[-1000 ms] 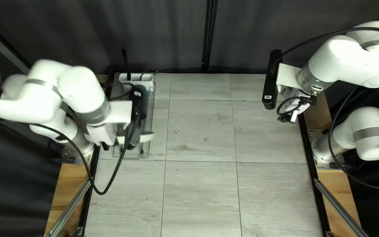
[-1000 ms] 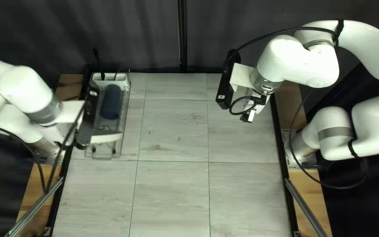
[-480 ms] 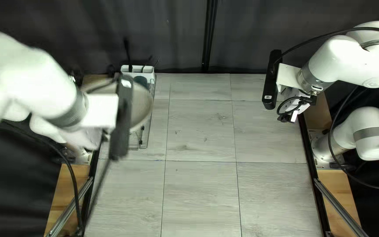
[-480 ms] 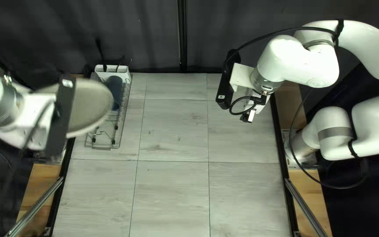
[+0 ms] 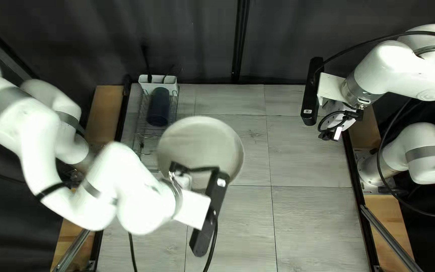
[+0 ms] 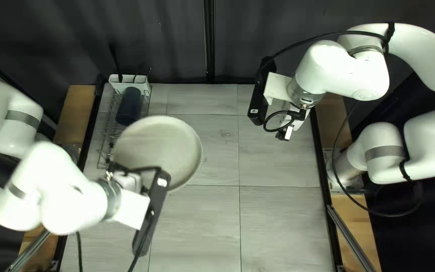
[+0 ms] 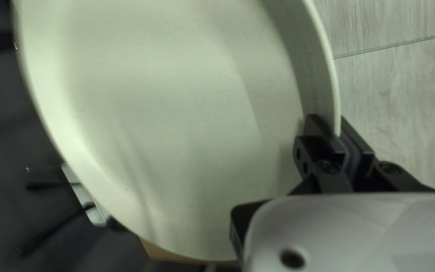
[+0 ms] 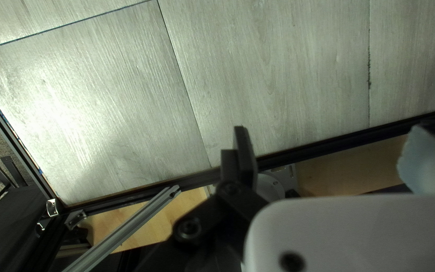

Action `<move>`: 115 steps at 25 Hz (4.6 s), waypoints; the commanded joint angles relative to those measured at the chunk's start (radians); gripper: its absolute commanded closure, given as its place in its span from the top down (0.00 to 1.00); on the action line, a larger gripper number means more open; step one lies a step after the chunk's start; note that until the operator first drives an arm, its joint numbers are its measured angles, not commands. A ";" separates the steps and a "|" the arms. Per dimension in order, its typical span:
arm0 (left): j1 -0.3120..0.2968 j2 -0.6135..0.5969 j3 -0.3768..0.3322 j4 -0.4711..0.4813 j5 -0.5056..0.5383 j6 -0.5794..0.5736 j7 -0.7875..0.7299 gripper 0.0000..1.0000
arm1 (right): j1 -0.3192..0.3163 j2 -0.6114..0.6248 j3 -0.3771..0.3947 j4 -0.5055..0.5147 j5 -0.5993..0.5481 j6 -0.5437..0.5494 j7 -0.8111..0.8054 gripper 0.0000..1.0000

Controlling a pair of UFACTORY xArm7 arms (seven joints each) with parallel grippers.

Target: Pick up and place plate onto table. Place down one fork to the left of the plate. Place spoon and knife to the right of the plate. Place cup above the knife and spoon

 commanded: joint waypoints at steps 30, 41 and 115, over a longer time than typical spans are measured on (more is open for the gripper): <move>-0.027 0.591 0.102 0.021 0.387 -0.491 -0.150 1.00 | 0.000 0.000 0.000 0.000 0.000 0.000 0.000 1.00; 0.106 0.194 0.047 -0.200 -0.035 -0.456 0.194 1.00 | 0.000 0.000 0.000 0.000 0.000 0.000 0.000 1.00; 0.250 -0.268 0.786 -0.511 0.002 -0.167 1.915 1.00 | 0.000 0.000 0.000 0.000 0.000 0.000 0.000 1.00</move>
